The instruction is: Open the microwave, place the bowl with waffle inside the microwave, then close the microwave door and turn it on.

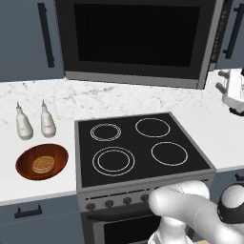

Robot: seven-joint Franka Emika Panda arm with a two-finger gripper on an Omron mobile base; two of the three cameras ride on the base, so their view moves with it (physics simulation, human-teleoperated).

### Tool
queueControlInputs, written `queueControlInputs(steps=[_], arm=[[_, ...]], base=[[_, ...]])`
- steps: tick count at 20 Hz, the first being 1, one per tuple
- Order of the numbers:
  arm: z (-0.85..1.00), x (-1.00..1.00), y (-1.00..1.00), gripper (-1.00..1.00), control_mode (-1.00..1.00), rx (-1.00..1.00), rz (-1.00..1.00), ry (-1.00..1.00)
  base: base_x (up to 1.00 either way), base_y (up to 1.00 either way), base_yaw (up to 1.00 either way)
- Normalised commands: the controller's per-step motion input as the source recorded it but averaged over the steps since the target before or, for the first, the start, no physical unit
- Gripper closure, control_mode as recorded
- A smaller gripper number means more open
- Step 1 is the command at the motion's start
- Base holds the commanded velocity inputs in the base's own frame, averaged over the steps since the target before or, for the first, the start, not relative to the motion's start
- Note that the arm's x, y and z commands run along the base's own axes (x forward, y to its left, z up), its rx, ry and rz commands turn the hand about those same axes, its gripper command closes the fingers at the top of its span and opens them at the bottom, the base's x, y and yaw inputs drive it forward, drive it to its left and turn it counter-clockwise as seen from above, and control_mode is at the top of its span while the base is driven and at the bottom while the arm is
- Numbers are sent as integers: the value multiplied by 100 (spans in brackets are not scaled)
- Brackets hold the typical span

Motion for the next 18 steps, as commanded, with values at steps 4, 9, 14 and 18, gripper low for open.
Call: queueControlInputs(steps=[4,9,14,18], arm=[[-22,100,-27,-100,-100,0,57,-5],[-8,85,-11,-100,-100,0,54,-28],[0,-4,37,-100,-100,-7,31,-49],[0,-97,90,-100,-100,-17,21,-59]], base=[[0,0,0],[0,0,0],[0,0,0],[0,0,0]])
